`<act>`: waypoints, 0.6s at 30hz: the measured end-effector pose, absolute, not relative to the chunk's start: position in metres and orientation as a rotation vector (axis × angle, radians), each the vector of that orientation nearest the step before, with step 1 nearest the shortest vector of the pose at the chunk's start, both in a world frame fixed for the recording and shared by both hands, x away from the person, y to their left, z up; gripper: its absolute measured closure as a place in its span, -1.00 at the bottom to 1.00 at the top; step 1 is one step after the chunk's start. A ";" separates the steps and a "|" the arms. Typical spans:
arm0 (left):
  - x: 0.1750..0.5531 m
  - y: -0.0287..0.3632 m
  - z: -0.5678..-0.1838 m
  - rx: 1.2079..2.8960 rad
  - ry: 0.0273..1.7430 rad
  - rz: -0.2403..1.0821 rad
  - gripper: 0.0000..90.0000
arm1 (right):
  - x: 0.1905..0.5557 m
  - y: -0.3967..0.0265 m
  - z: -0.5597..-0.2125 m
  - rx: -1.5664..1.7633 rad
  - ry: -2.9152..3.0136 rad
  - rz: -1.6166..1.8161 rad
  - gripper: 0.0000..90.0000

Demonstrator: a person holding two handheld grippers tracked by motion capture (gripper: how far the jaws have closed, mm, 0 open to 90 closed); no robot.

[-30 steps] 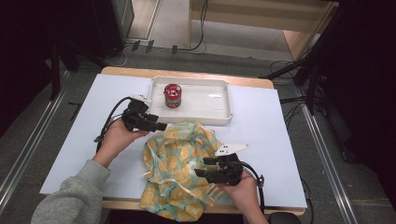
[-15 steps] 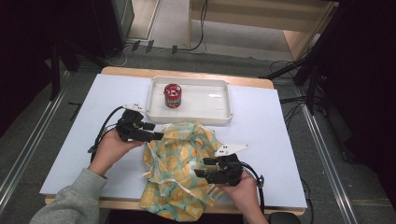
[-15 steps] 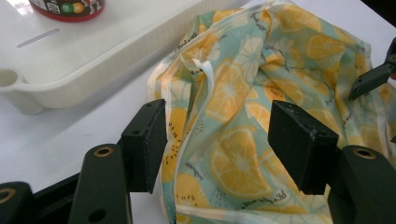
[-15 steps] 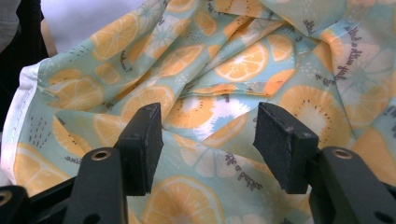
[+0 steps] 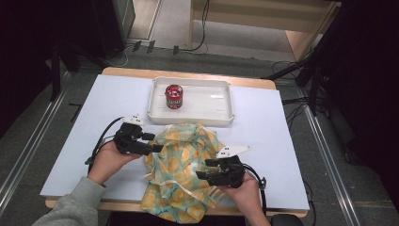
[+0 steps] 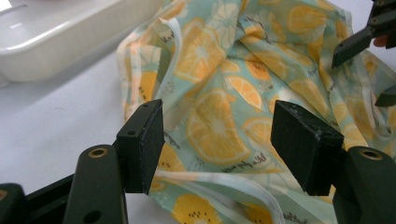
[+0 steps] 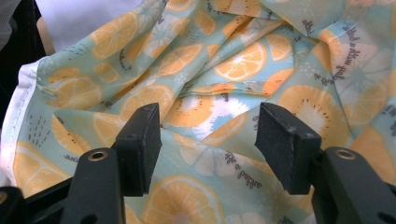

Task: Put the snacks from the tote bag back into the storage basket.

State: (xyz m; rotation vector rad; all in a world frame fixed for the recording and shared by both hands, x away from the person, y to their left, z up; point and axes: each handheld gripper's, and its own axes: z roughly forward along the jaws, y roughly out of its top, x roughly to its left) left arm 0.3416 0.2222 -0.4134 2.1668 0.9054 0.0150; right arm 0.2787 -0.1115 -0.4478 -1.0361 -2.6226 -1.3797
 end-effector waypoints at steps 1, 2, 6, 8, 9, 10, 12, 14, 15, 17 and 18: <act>0.340 0.222 -0.414 2.166 0.900 0.016 -0.21 | 0.279 -0.111 -0.448 -1.037 -2.623 -1.379 -0.08; 0.340 0.221 -0.414 2.170 0.898 0.009 -0.21 | 0.279 -0.111 -0.448 -1.037 -2.623 -1.379 -0.08; 0.338 0.220 -0.414 2.173 0.892 0.003 -0.22 | 0.279 -0.111 -0.448 -1.036 -2.621 -1.379 -0.09; 0.337 0.220 -0.415 2.174 0.890 -0.007 -0.22 | 0.279 -0.112 -0.448 -1.036 -2.620 -1.379 -0.10; 0.337 0.220 -0.416 2.177 0.889 -0.008 -0.22 | 0.279 -0.112 -0.448 -1.036 -2.619 -1.378 -0.10; 0.337 0.220 -0.416 2.178 0.888 -0.010 -0.22 | 0.279 -0.112 -0.448 -1.035 -2.620 -1.378 -0.11; 0.338 0.220 -0.417 2.176 0.890 -0.013 -0.22 | 0.279 -0.112 -0.448 -1.035 -2.620 -1.376 -0.11; 0.338 0.220 -0.417 2.174 0.882 -0.019 -0.23 | 0.279 -0.112 -0.448 -1.036 -2.619 -1.375 -0.12; 0.338 0.221 -0.416 2.173 0.881 -0.016 -0.23 | 0.279 -0.112 -0.448 -1.037 -2.619 -1.374 -0.12; 0.338 0.223 -0.415 2.162 0.883 -0.019 -0.23 | 0.280 -0.112 -0.448 -1.037 -2.619 -1.374 -0.12; 0.339 0.224 -0.415 2.157 0.885 -0.020 -0.23 | 0.280 -0.112 -0.448 -1.039 -2.620 -1.374 -0.12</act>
